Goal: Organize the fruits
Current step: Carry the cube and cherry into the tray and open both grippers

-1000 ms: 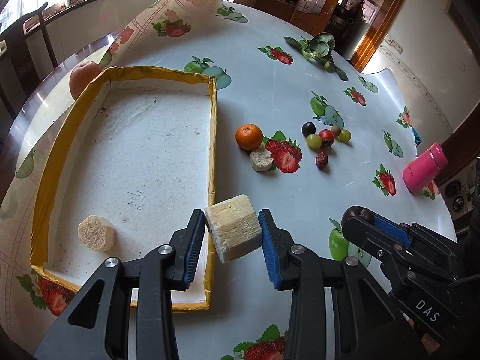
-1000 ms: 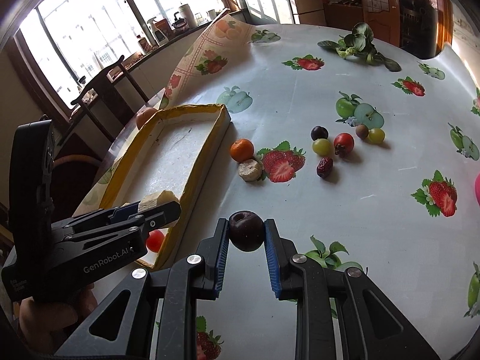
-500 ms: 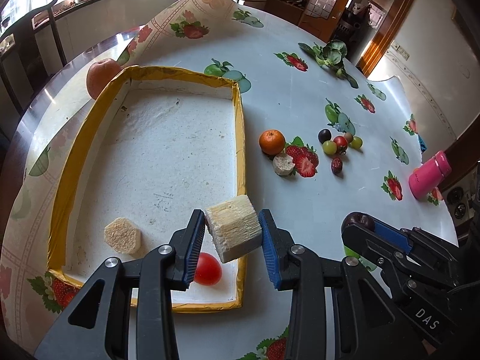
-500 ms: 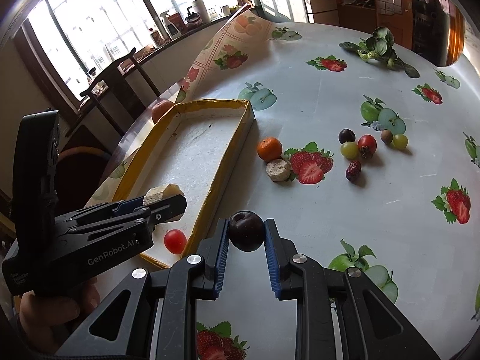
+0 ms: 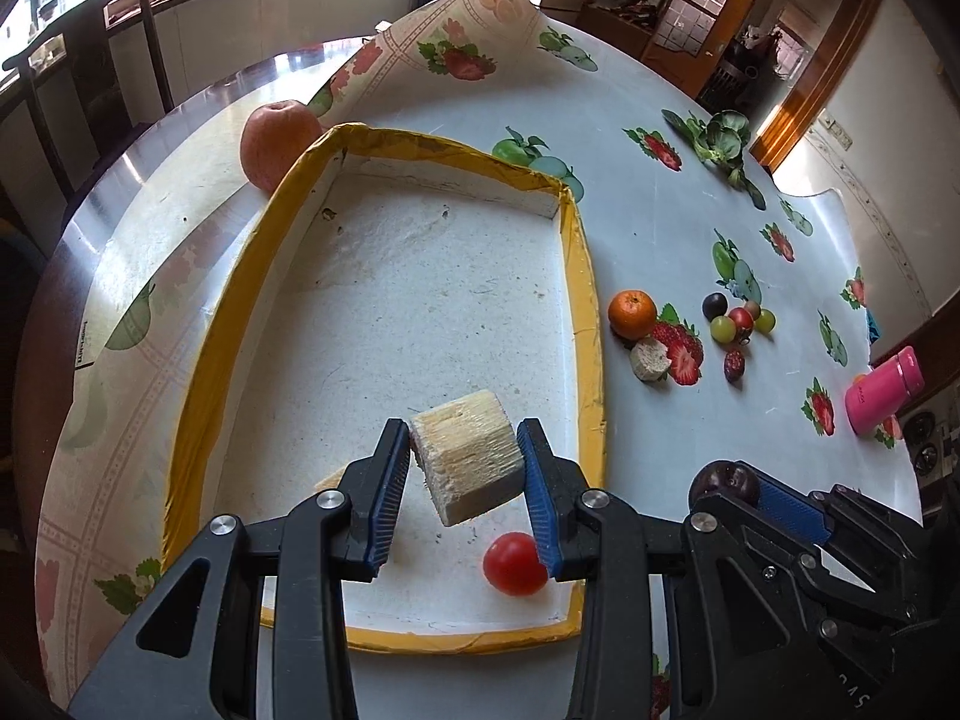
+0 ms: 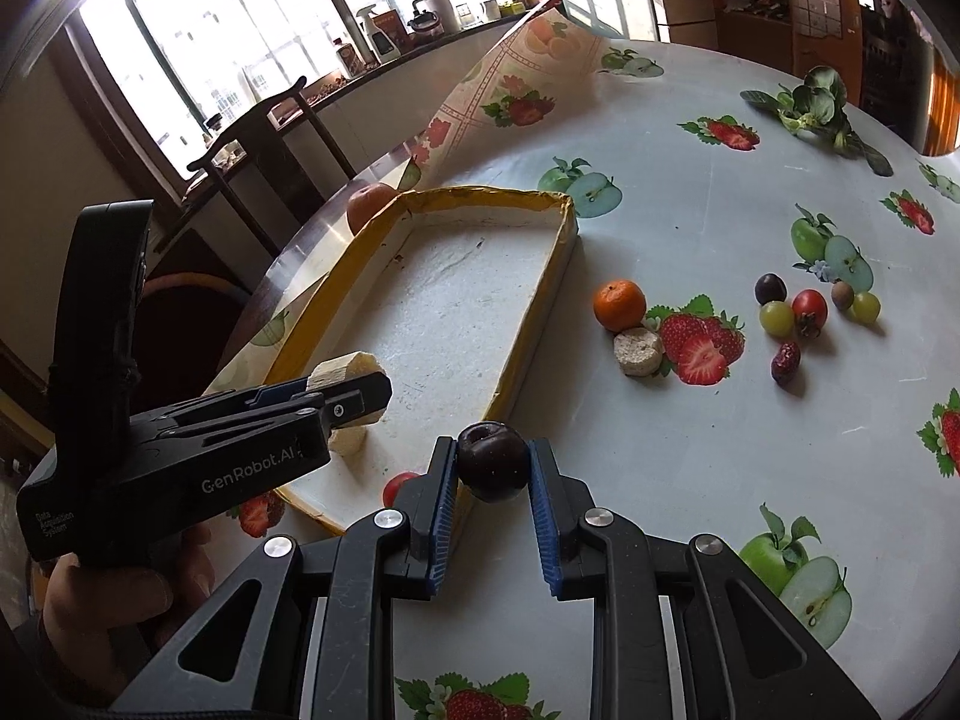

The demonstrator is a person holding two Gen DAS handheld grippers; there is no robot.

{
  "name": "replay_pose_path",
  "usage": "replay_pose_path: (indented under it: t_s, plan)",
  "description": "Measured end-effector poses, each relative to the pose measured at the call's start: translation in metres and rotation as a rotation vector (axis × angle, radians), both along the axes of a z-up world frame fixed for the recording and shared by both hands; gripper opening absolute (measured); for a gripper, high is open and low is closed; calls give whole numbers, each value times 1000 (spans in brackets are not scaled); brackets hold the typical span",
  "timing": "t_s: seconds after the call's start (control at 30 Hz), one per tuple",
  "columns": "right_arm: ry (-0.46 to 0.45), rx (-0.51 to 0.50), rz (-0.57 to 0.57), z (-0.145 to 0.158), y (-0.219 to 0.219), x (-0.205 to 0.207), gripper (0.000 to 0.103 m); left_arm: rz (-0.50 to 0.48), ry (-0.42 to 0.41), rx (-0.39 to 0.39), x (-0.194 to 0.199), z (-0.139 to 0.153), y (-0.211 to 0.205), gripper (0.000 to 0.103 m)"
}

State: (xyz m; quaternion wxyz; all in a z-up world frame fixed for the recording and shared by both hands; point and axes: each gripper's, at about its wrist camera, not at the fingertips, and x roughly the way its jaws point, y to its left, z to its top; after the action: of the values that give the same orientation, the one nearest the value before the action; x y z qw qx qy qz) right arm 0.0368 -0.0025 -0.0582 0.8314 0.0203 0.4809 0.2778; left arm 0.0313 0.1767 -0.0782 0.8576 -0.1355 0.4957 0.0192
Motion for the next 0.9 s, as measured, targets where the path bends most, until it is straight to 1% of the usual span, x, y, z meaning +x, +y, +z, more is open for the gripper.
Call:
replay_pose_path:
  t_s: [0.13,0.27,0.47,0.6,0.73,0.83,0.9]
  plan:
    - [-9,3,53,-3,26,3,24,42,14,-4,11,-7,23,35]
    - [11,-21,98,-17,55,12,24,71,42,-11,25,-20,39,35]
    - [51,-78,152,-47,90,25,24,65,75,4,32,-35,41,35]
    - [71,-111,173,-62,100,28,24,48,94,12,32,-43,36,35]
    - [90,-130,185,-71,103,27,27,42,130,-2,32,-51,35,35]
    - [98,-120,184,-72,101,26,29,43,127,12,30,-48,34,41]
    - [95,-120,188,-71,100,25,32,48,118,33,30,-44,32,50]
